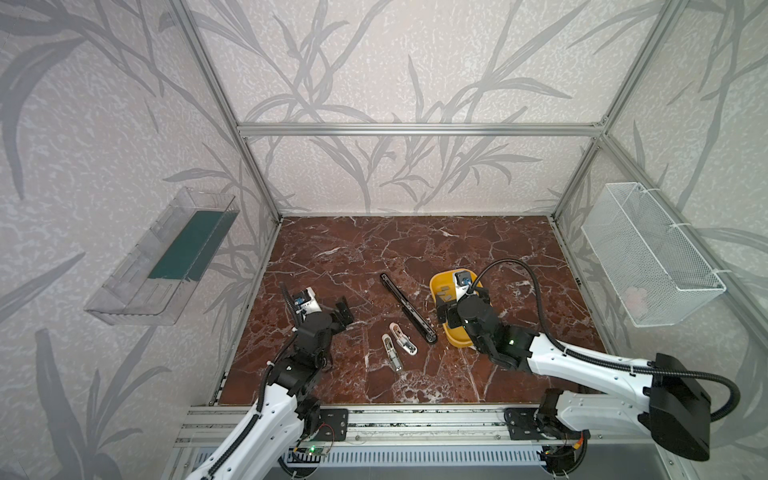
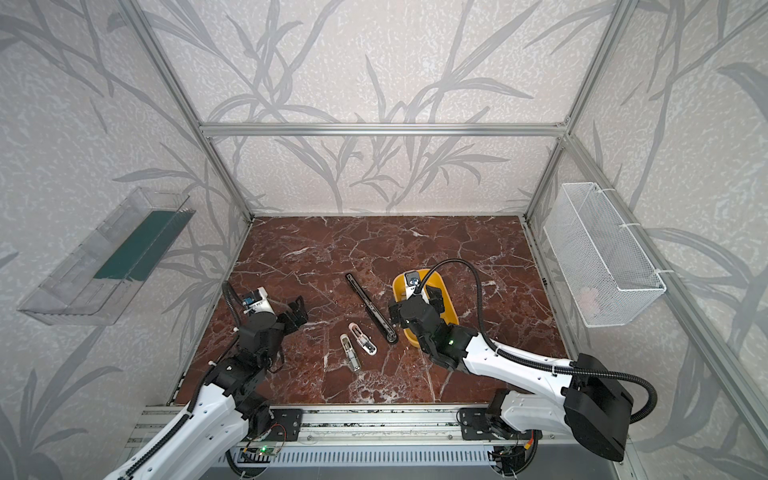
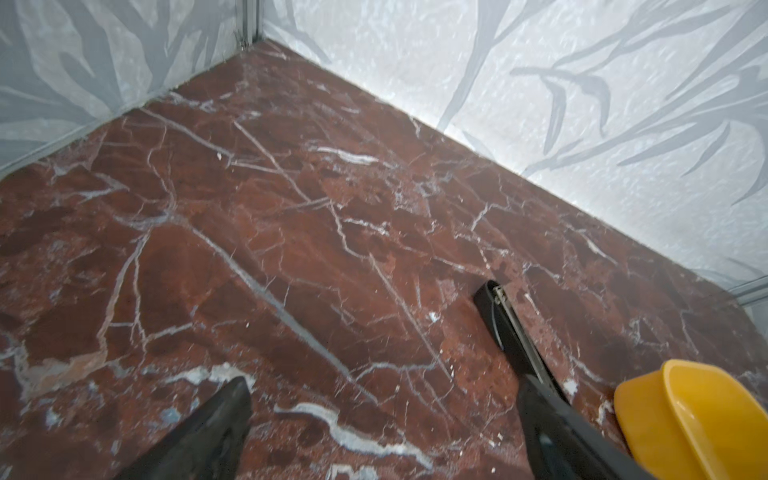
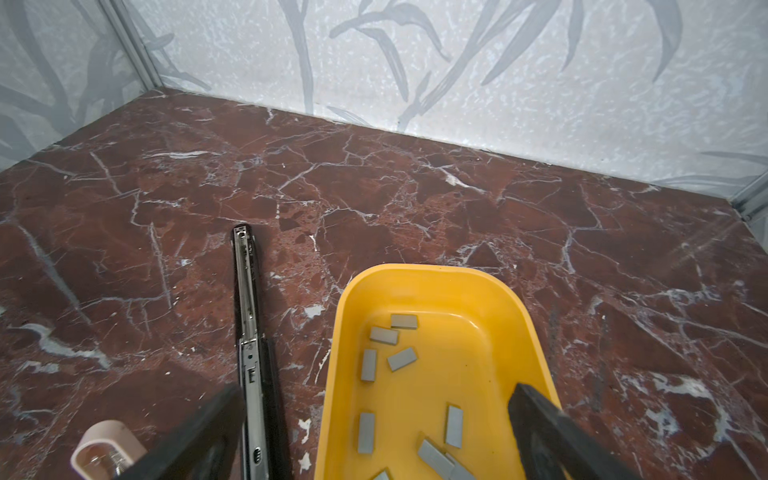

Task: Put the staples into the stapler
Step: 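Move the right gripper over the yellow tray of staple strips, then lower the right gripper onto a grey strip while the left arm shifts forward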

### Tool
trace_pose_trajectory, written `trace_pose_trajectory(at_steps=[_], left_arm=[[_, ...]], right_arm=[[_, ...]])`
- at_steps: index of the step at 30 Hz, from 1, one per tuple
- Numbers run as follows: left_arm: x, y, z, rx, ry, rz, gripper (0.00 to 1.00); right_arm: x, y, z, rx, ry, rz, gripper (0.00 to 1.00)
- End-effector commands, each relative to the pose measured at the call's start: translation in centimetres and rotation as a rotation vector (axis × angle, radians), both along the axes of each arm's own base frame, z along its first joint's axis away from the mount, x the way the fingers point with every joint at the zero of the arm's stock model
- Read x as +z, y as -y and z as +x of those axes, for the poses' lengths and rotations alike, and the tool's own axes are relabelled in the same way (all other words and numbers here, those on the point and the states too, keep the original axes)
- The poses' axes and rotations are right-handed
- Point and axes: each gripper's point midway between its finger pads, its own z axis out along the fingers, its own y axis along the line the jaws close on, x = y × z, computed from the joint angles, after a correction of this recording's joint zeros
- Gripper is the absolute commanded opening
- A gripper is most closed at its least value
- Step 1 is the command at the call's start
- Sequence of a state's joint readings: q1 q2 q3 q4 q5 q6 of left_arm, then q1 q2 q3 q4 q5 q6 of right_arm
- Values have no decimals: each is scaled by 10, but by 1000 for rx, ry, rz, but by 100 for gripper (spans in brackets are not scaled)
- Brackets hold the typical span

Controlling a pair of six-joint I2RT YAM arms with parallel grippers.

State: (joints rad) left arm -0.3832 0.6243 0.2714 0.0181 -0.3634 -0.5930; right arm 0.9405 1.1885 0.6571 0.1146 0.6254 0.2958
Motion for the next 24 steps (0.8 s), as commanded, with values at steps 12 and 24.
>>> trace_pose_trajectory(at_steps=[12,24], left_arm=[[-21,5,55,-14,-37,277,99],[-35,23,56,-119,-69,260,99]], right_arm=[[-23,52,42,-178,-81,-54,99],[-78,24,61,-180,-315,5,53]])
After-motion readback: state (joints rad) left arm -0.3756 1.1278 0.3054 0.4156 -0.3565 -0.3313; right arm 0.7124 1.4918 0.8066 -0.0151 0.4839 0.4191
